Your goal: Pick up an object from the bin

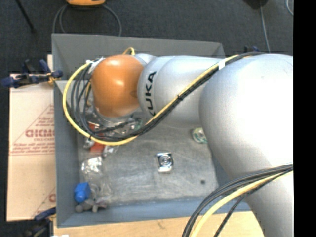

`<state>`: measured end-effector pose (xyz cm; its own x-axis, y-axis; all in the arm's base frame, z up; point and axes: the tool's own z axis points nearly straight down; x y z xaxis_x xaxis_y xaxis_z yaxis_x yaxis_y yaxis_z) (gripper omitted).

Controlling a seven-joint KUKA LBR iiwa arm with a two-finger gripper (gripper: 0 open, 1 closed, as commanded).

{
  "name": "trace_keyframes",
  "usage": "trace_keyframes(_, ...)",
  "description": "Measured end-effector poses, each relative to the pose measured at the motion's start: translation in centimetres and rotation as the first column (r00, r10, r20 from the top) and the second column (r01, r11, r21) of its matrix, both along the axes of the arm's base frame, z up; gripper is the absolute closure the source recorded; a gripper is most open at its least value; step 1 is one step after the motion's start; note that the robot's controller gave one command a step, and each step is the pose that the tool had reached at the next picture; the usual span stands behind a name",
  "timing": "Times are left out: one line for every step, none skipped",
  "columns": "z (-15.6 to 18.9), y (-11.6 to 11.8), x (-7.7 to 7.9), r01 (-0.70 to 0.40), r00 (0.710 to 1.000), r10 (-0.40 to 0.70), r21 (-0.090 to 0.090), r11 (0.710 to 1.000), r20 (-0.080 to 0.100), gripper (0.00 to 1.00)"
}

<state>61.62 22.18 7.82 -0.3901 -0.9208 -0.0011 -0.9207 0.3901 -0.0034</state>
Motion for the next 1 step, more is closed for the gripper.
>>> trace_keyframes(13.94,-0.11,1.69,0.007,1.0,-0.007,0.005,1.0,0.01,1.0)
